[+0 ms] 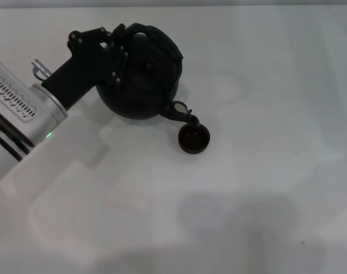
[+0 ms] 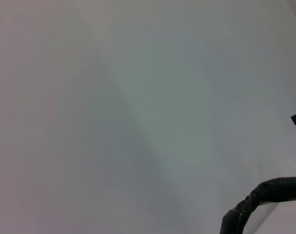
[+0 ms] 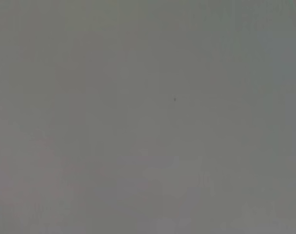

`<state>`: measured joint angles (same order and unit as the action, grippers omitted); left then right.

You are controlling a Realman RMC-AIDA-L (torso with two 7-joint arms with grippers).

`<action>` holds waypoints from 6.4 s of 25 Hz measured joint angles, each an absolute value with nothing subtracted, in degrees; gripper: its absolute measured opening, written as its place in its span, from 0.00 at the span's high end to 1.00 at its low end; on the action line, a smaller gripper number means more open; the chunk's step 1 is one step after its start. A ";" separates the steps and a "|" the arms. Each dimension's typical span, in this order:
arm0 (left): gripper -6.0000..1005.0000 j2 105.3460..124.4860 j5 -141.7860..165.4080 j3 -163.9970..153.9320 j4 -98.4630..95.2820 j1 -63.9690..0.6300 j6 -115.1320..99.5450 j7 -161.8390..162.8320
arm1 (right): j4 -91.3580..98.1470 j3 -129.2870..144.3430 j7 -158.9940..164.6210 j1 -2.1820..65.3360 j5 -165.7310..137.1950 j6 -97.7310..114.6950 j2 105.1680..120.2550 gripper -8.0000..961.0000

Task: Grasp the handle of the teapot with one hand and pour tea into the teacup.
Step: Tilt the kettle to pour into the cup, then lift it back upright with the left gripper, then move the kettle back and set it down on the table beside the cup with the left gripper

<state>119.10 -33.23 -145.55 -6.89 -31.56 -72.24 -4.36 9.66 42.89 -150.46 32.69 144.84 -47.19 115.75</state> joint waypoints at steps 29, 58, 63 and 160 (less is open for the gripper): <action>0.88 119.00 -32.38 -145.55 -8.80 -32.55 -69.35 -10.37 | 9.67 42.36 -150.38 32.60 145.21 -47.19 115.84 0.11; 0.88 118.74 -30.32 -145.10 -8.94 -30.63 -71.74 -11.98 | 9.66 42.38 -147.39 32.38 145.19 -47.48 115.83 0.11; 0.89 118.74 -30.32 -145.03 -9.01 -30.48 -71.88 -13.10 | 9.66 42.39 -147.13 32.19 145.19 -47.89 115.84 0.11; 0.89 119.83 -43.98 -134.85 -21.69 -11.11 -70.58 4.17 | 8.71 42.36 -146.82 32.82 145.20 -47.58 115.59 0.11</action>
